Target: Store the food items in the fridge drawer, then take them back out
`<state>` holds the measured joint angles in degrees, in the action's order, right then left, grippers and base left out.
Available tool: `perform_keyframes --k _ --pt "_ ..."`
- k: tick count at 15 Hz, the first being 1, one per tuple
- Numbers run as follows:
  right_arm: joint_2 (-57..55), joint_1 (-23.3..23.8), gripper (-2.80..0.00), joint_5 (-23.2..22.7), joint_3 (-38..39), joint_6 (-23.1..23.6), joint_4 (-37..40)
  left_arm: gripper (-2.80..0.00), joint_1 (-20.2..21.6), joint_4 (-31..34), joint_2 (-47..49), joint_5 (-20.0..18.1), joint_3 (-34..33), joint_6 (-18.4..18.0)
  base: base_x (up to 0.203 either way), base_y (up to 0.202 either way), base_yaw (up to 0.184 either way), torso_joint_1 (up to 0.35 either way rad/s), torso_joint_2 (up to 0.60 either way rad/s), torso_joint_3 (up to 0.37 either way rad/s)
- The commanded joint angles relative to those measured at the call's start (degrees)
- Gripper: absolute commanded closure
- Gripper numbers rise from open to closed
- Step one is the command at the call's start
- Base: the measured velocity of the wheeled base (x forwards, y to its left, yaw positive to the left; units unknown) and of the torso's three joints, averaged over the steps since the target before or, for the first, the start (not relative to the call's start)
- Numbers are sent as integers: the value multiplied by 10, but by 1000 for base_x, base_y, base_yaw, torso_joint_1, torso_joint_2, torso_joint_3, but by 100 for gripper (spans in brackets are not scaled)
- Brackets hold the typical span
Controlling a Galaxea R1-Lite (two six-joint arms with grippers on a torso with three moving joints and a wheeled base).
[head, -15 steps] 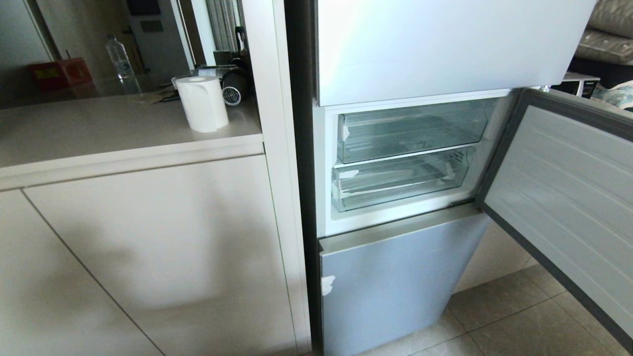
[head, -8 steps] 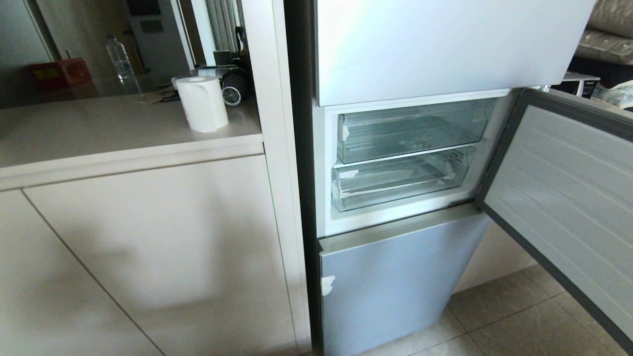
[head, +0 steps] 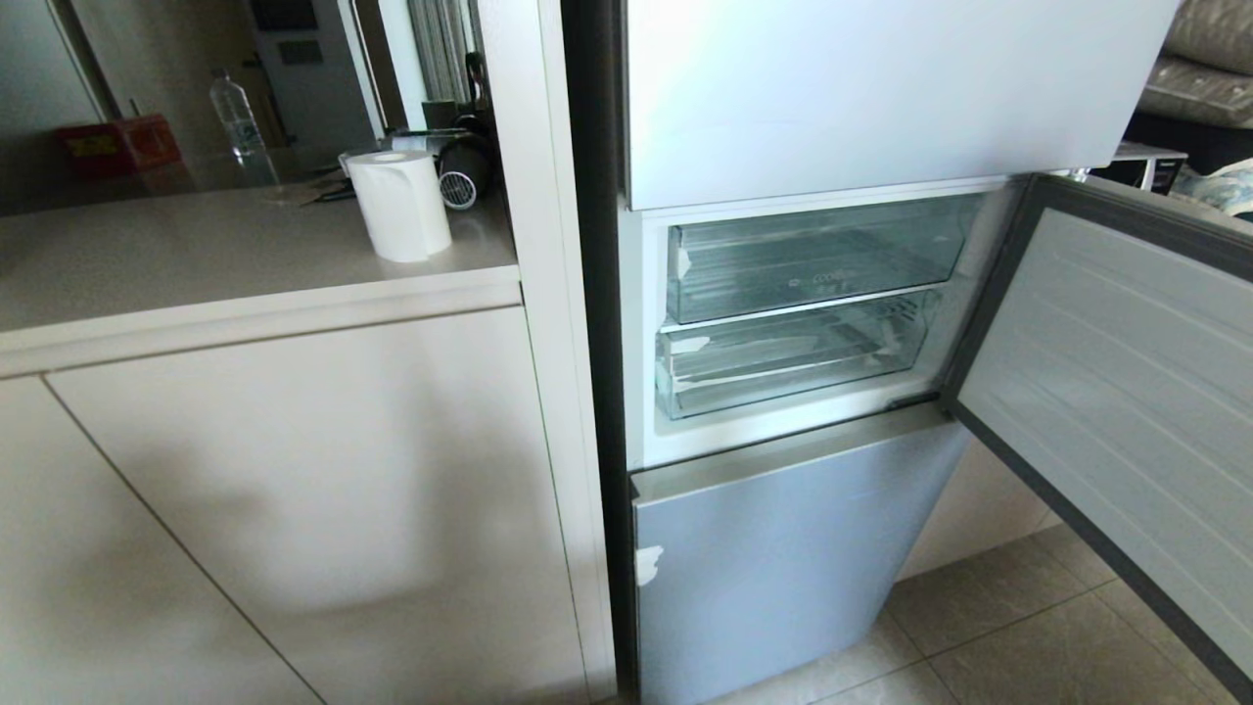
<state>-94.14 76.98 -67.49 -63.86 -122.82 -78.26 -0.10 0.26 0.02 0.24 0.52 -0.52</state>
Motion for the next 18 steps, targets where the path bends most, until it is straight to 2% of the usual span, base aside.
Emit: perform_keyframes --k 1,4,5,7,9,11,13,14,18 --pt "7 0 0 11 -23 -12 -7 0 0 0 0 0 0 0 0 0 0 0 0 0" --pt "12 3 0 76 -50 -31 -7 0 0 0 0 0 0 0 0 0 0 0 0 0" --pt "22 6 0 86 -49 -40 -6 0 0 0 0 0 0 0 0 0 0 0 0 0" --pt "43 43 0 79 -48 -78 6 0 0 0 0 0 0 0 0 0 0 0 0 0" --pt "72 100 0 23 -59 -114 54 0 0 0 0 0 0 0 0 0 0 0 0 0" --pt "102 159 0 -83 -89 -125 141 0 0 0 0 0 0 0 0 0 0 0 0 0" --pt "130 191 0 -173 -110 -127 212 0 0 0 0 0 0 0 0 0 0 0 0 0" --pt "146 205 0 -198 -108 -127 220 0 0 0 0 0 0 0 0 0 0 0 0 0" --pt "167 298 0 -202 -85 -120 215 0 0 0 0 0 0 0 0 0 0 0 0 0"
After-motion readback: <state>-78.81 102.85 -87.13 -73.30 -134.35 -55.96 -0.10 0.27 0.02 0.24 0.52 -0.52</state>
